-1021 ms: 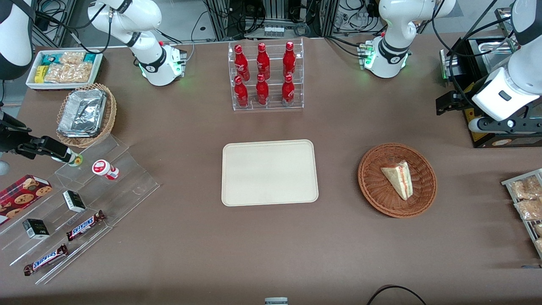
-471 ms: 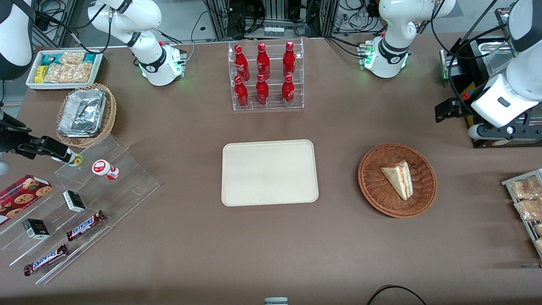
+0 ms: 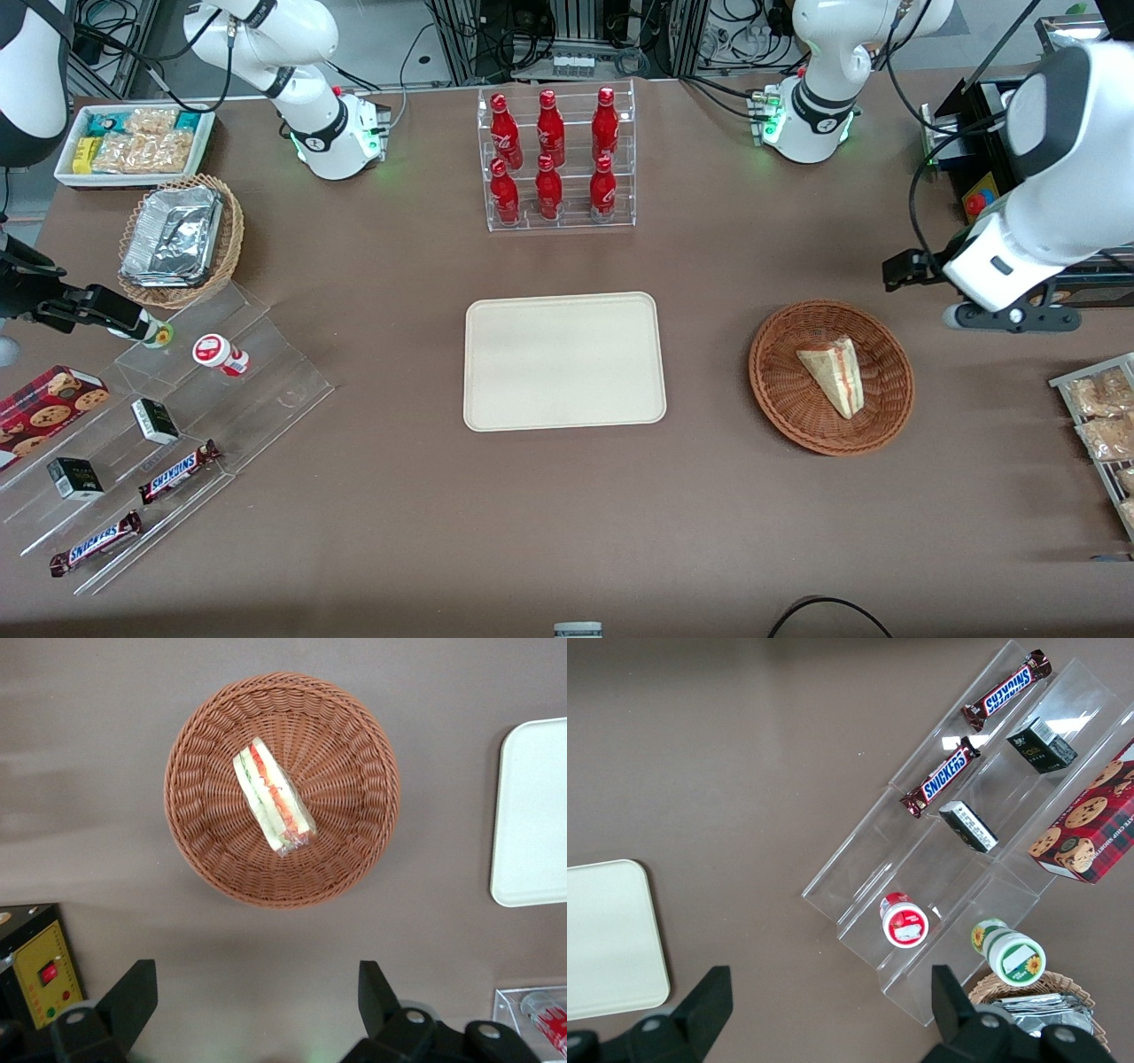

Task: Place sandwich from basket to tray
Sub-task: 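Move the open left gripper down over the sandwich in the wicker basket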

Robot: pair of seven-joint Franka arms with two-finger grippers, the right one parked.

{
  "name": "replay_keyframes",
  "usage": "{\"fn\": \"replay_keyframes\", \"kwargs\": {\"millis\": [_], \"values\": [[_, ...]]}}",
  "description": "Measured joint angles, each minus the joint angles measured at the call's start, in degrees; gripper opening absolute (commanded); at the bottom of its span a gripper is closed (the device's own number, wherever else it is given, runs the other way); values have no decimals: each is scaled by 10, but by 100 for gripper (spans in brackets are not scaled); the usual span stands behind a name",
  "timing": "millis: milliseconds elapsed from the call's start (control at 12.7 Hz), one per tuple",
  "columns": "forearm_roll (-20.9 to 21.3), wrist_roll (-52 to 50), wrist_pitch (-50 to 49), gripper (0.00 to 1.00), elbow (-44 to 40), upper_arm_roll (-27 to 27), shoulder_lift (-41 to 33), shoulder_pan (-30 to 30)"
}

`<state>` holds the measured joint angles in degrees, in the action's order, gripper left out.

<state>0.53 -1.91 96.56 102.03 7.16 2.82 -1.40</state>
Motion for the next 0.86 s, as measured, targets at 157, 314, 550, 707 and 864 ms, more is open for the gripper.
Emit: {"fn": "replay_keyframes", "kwargs": {"millis": [157, 314, 550, 707, 864], "values": [[0, 0, 51, 100, 39, 0, 0, 0], [0, 0, 105, 100, 80, 0, 1, 0], [0, 0, 202, 100, 147, 0, 2, 0], [0, 0, 278, 100, 199, -1, 4, -1], [0, -2, 321, 100, 232, -1, 7, -2]]}}
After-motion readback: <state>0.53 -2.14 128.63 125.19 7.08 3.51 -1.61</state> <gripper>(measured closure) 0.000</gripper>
